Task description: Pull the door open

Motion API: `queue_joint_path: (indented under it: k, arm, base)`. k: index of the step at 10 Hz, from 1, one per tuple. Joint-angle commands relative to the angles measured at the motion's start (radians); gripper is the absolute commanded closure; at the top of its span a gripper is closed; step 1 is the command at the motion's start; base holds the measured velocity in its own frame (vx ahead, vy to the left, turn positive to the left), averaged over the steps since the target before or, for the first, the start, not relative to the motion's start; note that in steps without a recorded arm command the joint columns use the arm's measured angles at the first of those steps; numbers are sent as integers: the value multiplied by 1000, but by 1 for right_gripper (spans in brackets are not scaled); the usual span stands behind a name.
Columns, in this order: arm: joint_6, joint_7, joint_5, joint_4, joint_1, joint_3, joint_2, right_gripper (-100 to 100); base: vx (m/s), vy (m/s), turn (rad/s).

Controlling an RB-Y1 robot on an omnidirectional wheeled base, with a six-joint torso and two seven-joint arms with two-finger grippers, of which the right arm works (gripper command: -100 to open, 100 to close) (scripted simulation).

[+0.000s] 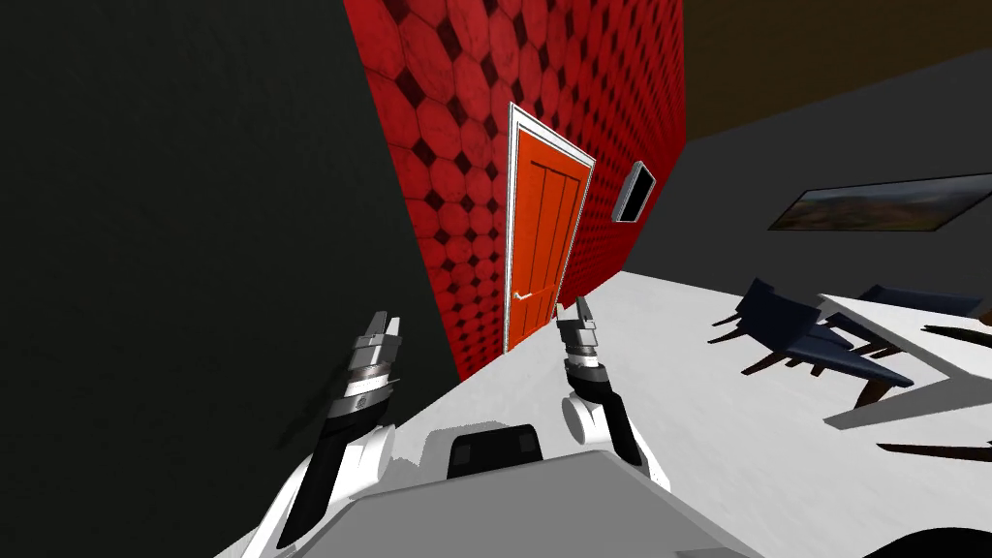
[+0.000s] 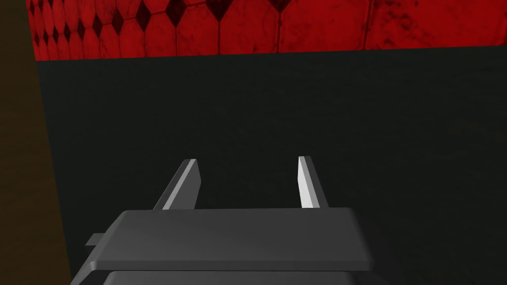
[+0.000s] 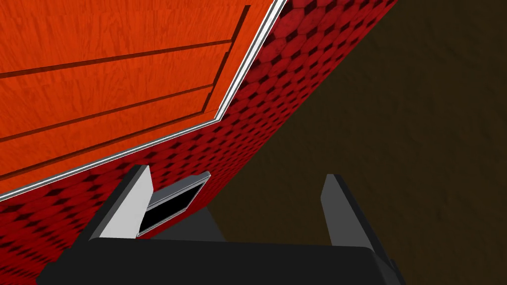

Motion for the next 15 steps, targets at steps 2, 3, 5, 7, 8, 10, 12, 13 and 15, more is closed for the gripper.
queue_joint_path:
  k: [2, 3, 5, 7, 8, 10, 12, 13, 15]
  arm:
    - [-21, -1, -26, 81, -23, 18, -19, -100]
    - [-21, -1, -26, 86, -23, 18, -19, -100]
    - [-37, -3, -51, 157, -44, 30, -39, -100]
    - [-46, -5, -64, 200, -54, 36, -49, -100]
    - [-46, -5, -64, 202, -54, 36, -49, -100]
    - [-64, -8, -93, 276, -78, 50, -72, -100]
    - [-74, -10, -108, 327, -90, 56, -83, -100]
    - [-74, -10, -108, 334, -90, 56, -83, -100]
    - [-84, -12, -123, 380, -103, 63, -94, -100]
  base:
    - [77, -103, 193]
    - [51, -64, 42]
    - [51, -64, 152]
    - [48, -71, 103]
    - [28, -59, 60]
    - [43, -72, 171]
    - [47, -69, 94]
    - [33, -49, 63]
    - [32, -60, 85]
